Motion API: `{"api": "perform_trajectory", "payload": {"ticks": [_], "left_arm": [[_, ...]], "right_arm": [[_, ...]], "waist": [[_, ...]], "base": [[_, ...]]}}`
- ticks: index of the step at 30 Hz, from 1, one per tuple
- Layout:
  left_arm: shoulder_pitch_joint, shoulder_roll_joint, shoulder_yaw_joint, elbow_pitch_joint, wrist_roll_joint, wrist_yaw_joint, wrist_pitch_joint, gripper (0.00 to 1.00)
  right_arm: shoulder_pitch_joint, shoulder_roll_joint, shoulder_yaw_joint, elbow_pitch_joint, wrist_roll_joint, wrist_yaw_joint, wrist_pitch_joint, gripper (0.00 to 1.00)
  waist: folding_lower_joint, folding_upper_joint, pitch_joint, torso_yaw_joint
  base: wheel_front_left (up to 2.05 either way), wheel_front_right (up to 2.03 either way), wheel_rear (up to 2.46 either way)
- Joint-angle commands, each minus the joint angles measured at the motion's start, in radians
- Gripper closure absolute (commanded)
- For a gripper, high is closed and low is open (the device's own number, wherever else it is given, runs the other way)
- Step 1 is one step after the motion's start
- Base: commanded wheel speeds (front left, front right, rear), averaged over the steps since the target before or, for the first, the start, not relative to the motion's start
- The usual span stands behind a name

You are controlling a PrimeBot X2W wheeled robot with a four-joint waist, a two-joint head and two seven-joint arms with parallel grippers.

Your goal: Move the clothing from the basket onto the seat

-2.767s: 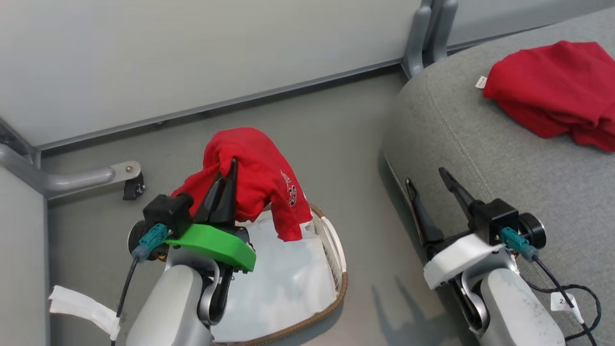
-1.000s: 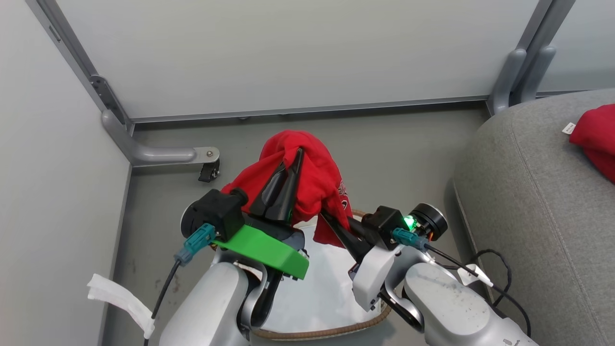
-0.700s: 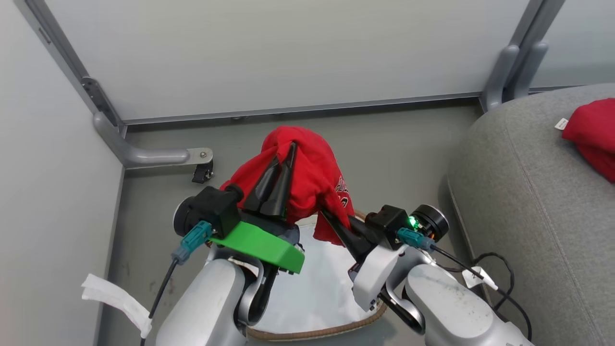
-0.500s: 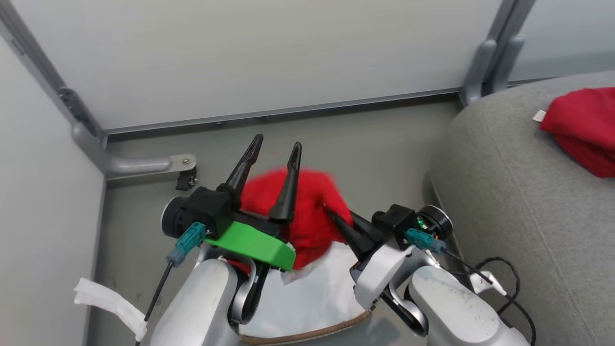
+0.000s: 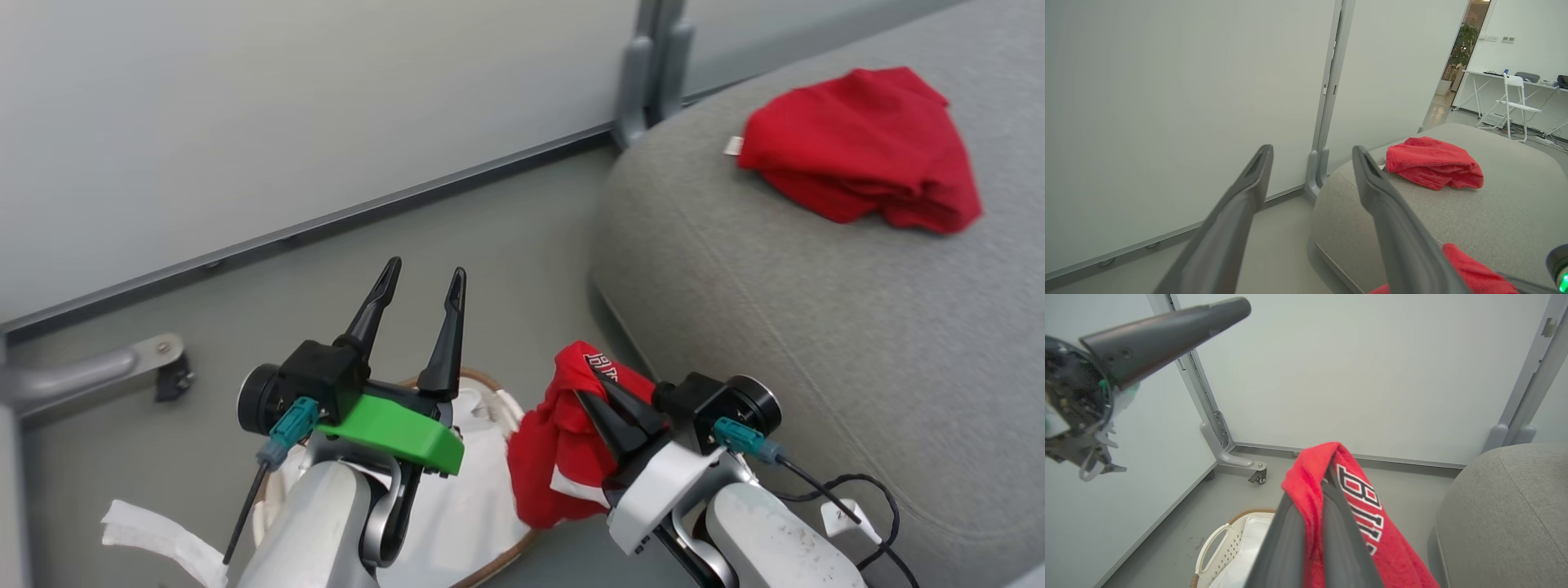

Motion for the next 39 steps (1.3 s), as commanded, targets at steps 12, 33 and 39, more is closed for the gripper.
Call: {"api": "perform_trajectory", "payload": {"ticks": [12,33,39], "left_arm": [[-0.006,0.005,-0.025,0.029,0.027,-0.025,-0.001,0.0],[-0.007,0.013,-0.018,0.033,0.093,-0.035,-0.001,0.0],[-0.038,0.042,-0.018,0.007,0.121,-0.036,-0.001,0.0]], "right_arm": [[0.068,0.0,-0.104,-0.089,-0.04,-0.001,0.0,1.0],[-0.467,-0.195,-0.387,-0.246,-0.269,-0.001,0.0,1.0],[-0.701,-0.284,-0.369,-0.1,-0.321,-0.002,0.0,1.0]], "waist": [[0.0,0.0,0.047,-0.306],[0.0,0.0,0.199,-0.317],[0.0,0.0,0.28,-0.299]], "base": [[0.0,0.0,0.0],[0.0,0.0,0.0],[0.0,0.0,0.0]]}}
